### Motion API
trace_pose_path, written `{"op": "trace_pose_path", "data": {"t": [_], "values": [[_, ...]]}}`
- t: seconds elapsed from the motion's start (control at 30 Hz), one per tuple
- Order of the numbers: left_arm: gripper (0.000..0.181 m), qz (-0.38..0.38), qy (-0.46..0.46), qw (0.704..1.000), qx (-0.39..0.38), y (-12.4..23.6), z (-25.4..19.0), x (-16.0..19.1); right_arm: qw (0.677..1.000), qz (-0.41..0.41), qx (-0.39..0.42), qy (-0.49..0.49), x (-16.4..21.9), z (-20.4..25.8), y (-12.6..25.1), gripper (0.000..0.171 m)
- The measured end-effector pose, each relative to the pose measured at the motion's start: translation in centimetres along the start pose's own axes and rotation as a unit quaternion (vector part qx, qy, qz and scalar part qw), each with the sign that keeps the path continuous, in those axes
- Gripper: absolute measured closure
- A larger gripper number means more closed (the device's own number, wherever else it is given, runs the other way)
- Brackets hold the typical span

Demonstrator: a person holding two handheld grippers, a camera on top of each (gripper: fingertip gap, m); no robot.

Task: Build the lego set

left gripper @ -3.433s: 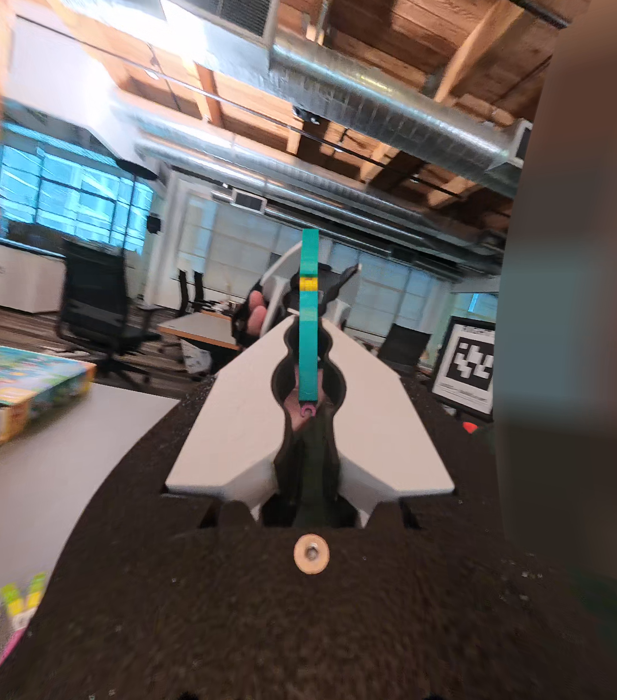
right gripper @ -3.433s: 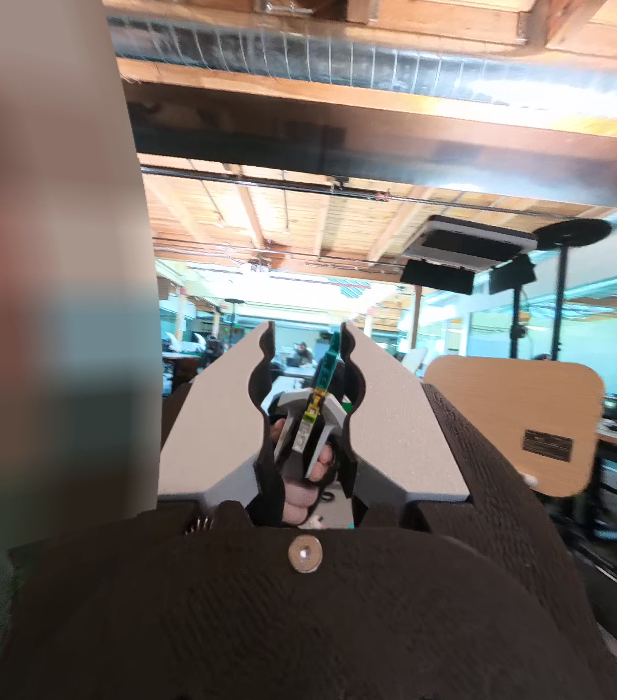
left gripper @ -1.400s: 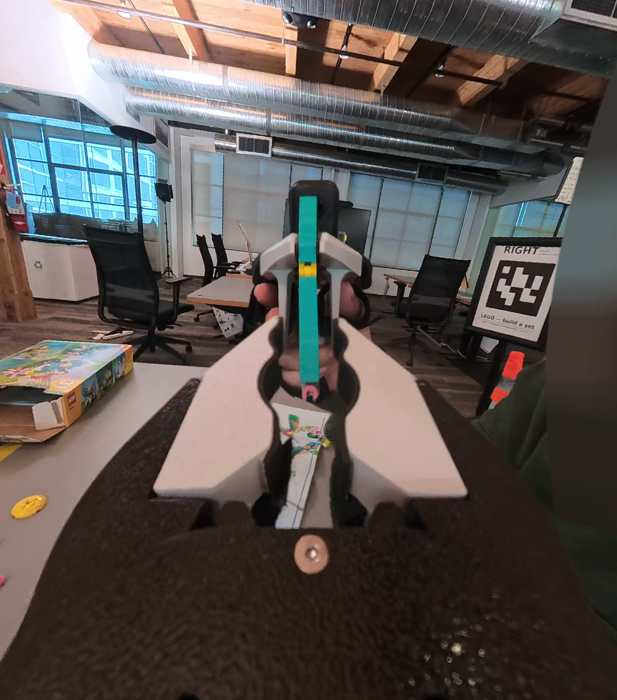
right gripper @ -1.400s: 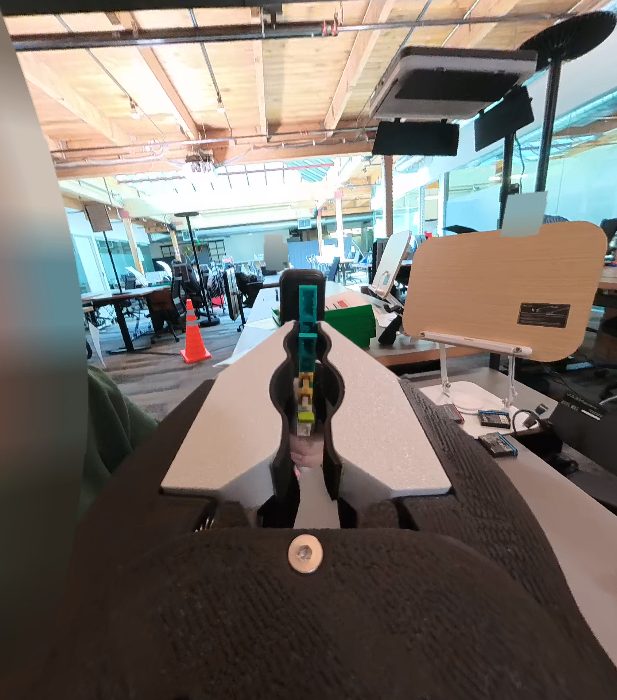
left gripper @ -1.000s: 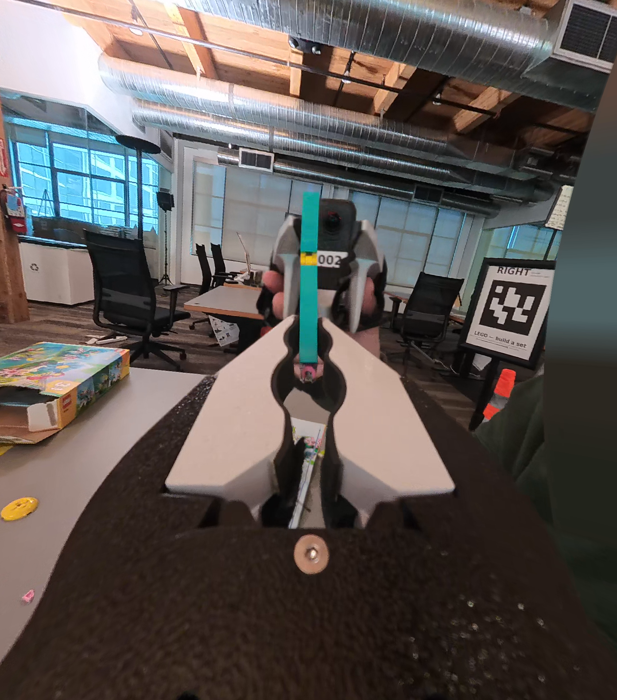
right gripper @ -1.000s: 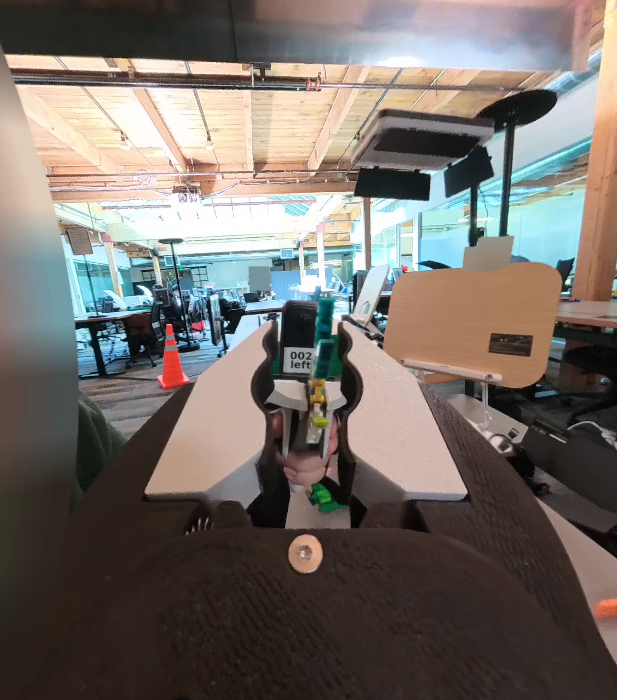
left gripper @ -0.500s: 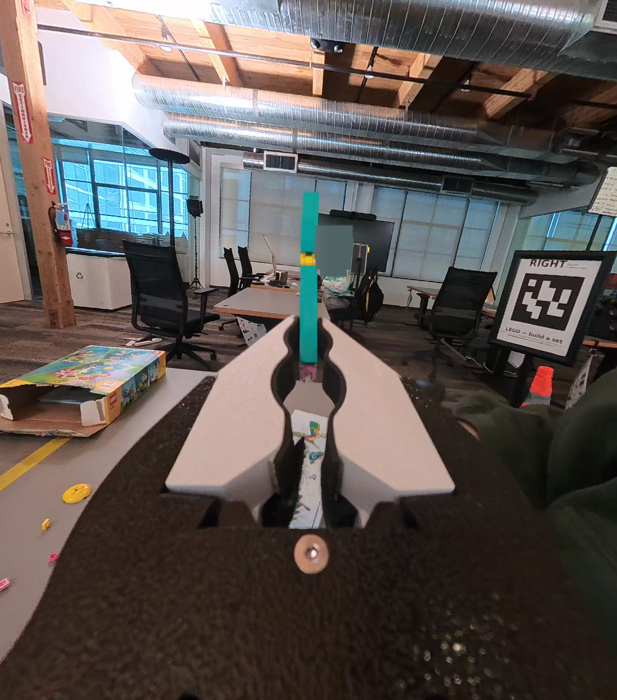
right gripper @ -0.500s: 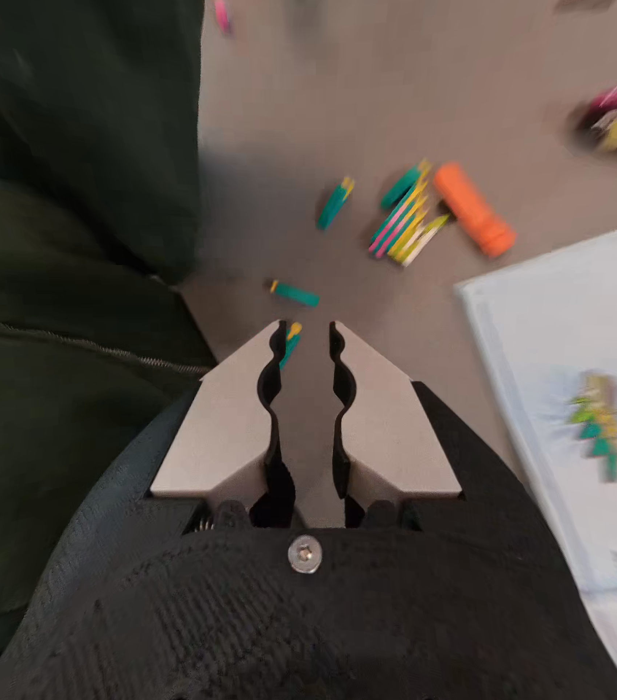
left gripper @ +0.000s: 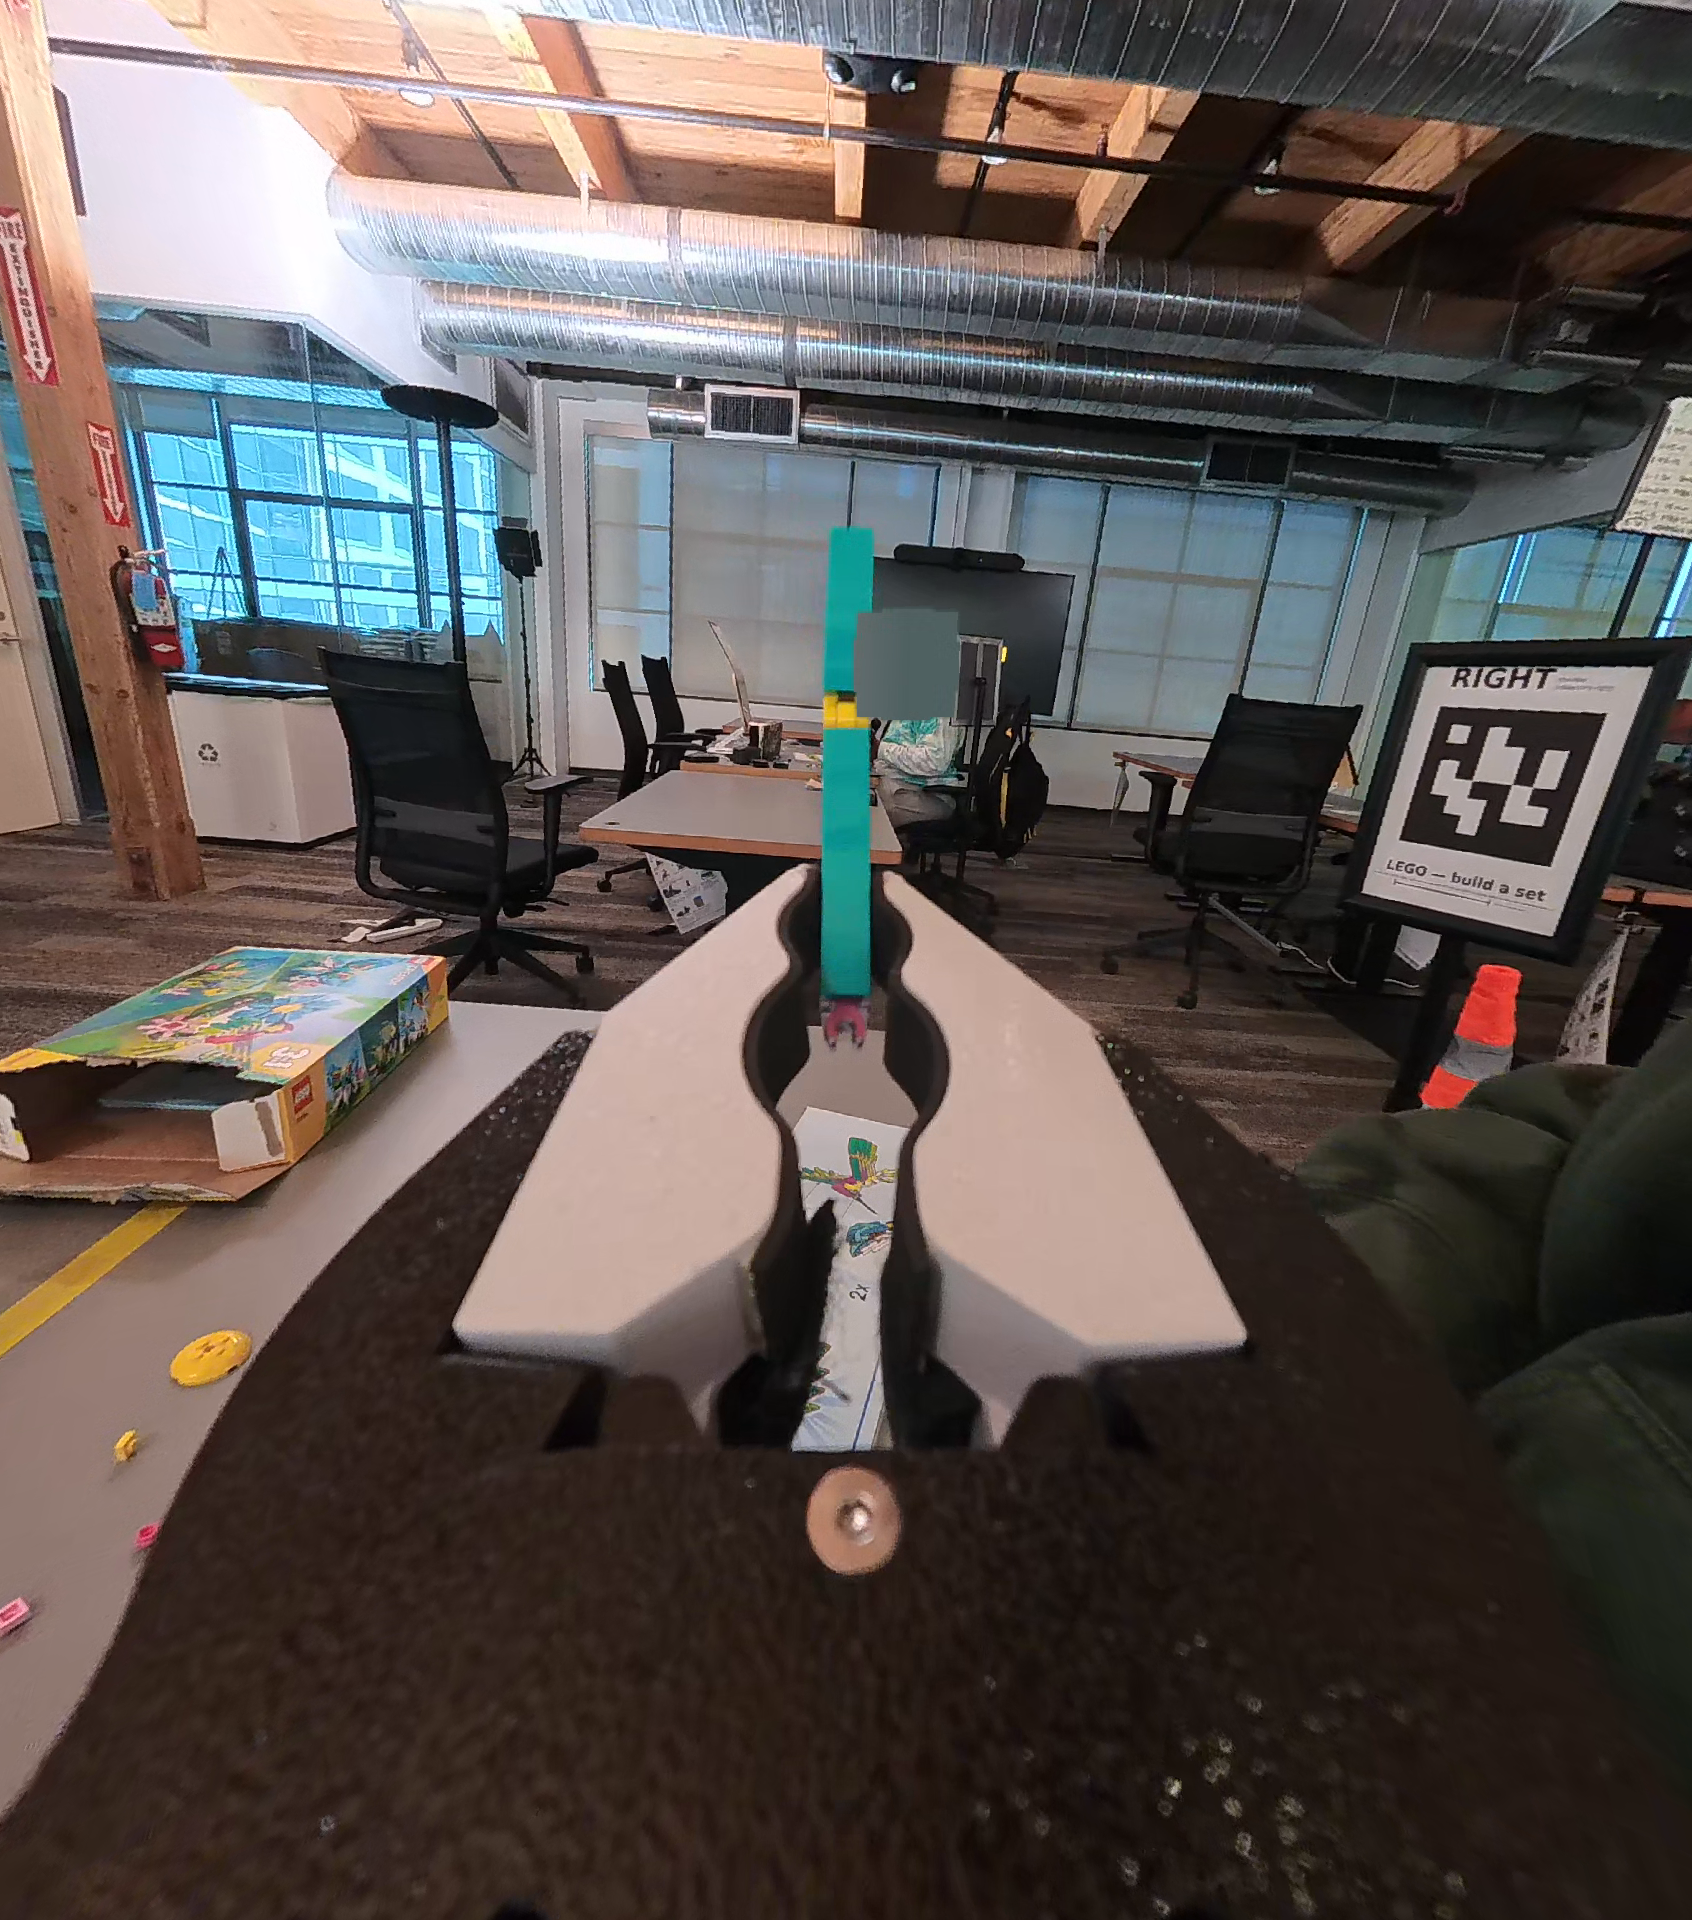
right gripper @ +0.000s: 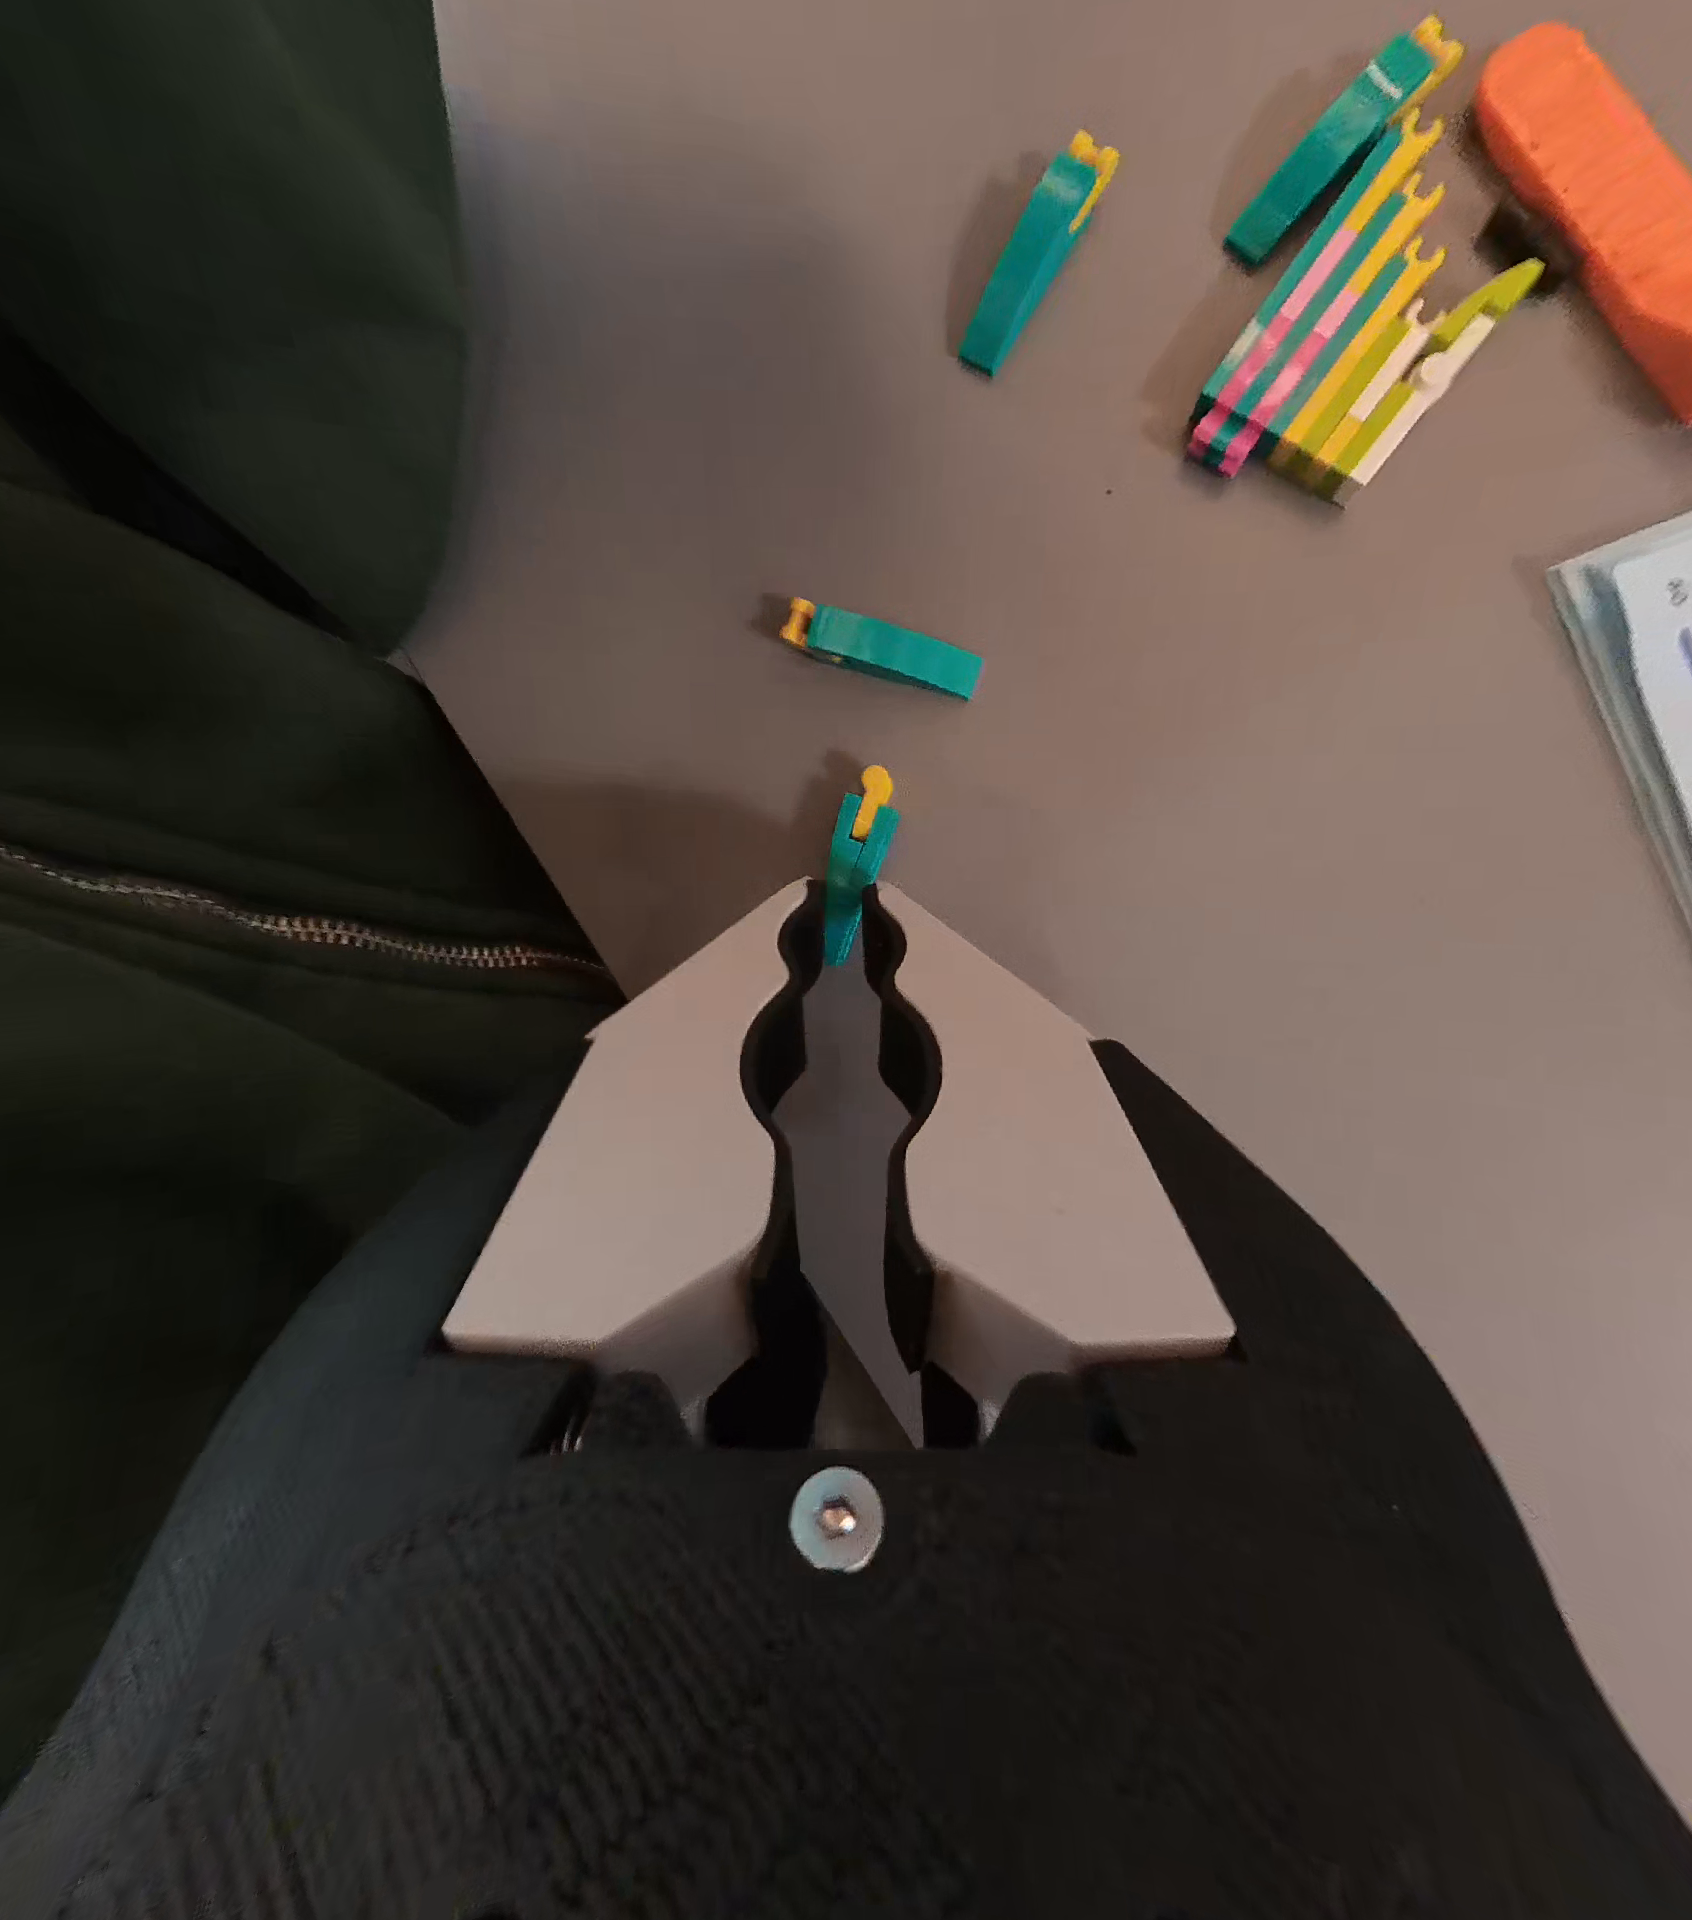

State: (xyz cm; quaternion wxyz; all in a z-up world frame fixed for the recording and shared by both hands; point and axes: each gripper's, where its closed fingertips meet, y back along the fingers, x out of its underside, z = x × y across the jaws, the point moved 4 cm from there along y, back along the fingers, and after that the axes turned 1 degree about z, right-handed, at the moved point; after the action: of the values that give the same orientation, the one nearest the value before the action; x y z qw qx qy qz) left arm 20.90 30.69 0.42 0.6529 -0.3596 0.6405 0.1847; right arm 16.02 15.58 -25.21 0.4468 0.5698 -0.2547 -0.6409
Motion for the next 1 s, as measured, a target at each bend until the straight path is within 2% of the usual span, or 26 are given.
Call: {"op": "trace_pose_path", "data": {"t": [0.03,0.13,0.23,0.33,0.43,0.5,0.63,0.7,0.8,0.87,0.93,1.0], "values": [[0.176,0.000,0.001,1.000,0.001,0.0,0.0,0.0,1.000,-0.007,-0.018,-0.019,0.1,-0.1,0.1,0.166],[0.176,0.002,0.004,1.000,0.004,-0.1,0.0,0.1,0.991,-0.042,-0.087,-0.094,0.2,-0.7,0.5,0.171],[0.176,0.004,0.006,1.000,0.008,-0.1,0.0,0.2,0.969,-0.083,-0.150,-0.179,0.4,-1.7,1.1,0.171],[0.176,0.007,0.005,1.000,0.010,-0.3,0.0,0.3,0.960,-0.102,-0.162,-0.205,1.0,-2.7,1.4,0.171],[0.176,0.010,0.005,1.000,0.011,-0.3,0.0,0.5,0.971,-0.133,-0.163,-0.113,0.7,-1.2,1.6,0.149],[0.176,0.012,0.007,1.000,0.011,-0.4,0.0,0.6,0.984,-0.118,-0.127,-0.051,1.1,-0.4,1.0,0.146],[0.176,0.014,0.009,1.000,0.014,-0.5,0.0,0.7,0.992,-0.100,-0.072,0.025,1.4,0.3,0.0,0.151],[0.176,0.015,0.009,1.000,0.014,-0.5,0.0,0.7,0.993,-0.090,-0.057,0.042,1.5,0.2,-0.2,0.164],[0.176,0.015,0.009,1.000,0.015,-0.5,0.0,0.8,0.994,-0.079,-0.027,0.064,1.4,-0.4,0.2,0.166],[0.175,0.014,0.011,1.000,0.015,-0.5,0.0,0.7,0.992,-0.058,0.033,0.109,1.4,-1.7,1.3,0.166],[0.175,0.014,0.011,1.000,0.016,-0.5,0.0,0.7,0.971,0.001,0.124,0.206,1.5,-3.5,2.9,0.167],[0.175,0.015,0.011,1.000,0.017,-0.6,-0.1,0.8,0.910,0.093,0.225,0.334,1.8,-5.3,4.8,0.167]]}}
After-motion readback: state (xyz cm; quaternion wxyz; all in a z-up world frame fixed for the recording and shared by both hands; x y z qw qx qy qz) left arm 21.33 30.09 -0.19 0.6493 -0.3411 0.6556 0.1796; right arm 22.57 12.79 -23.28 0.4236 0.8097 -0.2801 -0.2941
